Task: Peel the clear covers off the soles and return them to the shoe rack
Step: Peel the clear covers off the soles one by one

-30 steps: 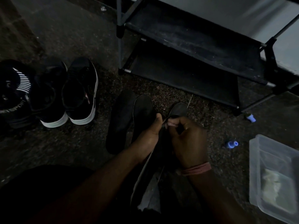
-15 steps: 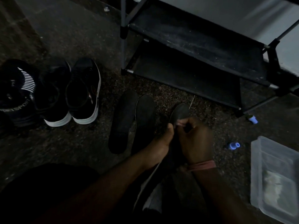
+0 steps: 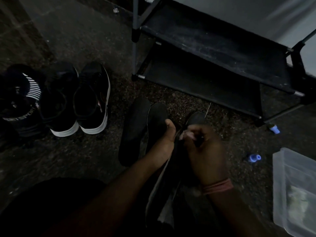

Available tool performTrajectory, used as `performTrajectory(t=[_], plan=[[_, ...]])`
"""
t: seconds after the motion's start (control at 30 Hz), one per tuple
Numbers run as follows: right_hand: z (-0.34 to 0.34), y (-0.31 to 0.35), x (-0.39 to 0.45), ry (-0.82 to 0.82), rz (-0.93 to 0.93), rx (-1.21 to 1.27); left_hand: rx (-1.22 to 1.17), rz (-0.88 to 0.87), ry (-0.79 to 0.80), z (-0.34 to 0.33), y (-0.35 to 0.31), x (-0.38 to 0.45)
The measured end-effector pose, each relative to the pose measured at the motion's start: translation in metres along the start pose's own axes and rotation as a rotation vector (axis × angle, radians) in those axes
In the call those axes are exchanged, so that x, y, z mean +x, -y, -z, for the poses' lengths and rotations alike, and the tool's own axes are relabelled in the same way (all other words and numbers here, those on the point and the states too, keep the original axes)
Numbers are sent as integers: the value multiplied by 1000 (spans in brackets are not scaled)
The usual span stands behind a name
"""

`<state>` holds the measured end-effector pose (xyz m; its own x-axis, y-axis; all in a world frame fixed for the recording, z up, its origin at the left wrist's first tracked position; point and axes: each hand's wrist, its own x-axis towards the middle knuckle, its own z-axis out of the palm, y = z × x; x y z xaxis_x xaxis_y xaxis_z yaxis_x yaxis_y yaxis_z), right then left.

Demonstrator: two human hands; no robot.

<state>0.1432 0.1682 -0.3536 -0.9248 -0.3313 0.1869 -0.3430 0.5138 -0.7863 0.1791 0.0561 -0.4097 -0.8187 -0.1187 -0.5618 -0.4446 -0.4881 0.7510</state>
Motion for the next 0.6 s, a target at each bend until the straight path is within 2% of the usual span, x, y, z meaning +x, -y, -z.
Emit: performTrajectory(t=[0.07,0.1,0.2,0.27,0.3,0.4,0.47,0.53,0.6], plan=[[-5,-2,-6,24,113,-197,-131,101,38,-9,1,1],[-4,-4,-4,41,93,-192,-154,118,20,-9,6,6],[4,-3,4,221,-97,44,-191,147,22,-7,1,5],[5,3,3,394,-156,123,-154,153,-33,-2,-5,5],[4,6,2,420,-160,128,-130,134,-30,-1,-7,2],[7,2,2,234,-91,18,34,97,-57,-5,-7,-1],[12,-3,5,106,-26,-133,110,64,-5,-9,-2,-4],[15,-6,6,66,3,-206,158,27,-4,-10,2,-12],[12,-6,5,113,3,-200,114,75,-30,-11,0,-12]])
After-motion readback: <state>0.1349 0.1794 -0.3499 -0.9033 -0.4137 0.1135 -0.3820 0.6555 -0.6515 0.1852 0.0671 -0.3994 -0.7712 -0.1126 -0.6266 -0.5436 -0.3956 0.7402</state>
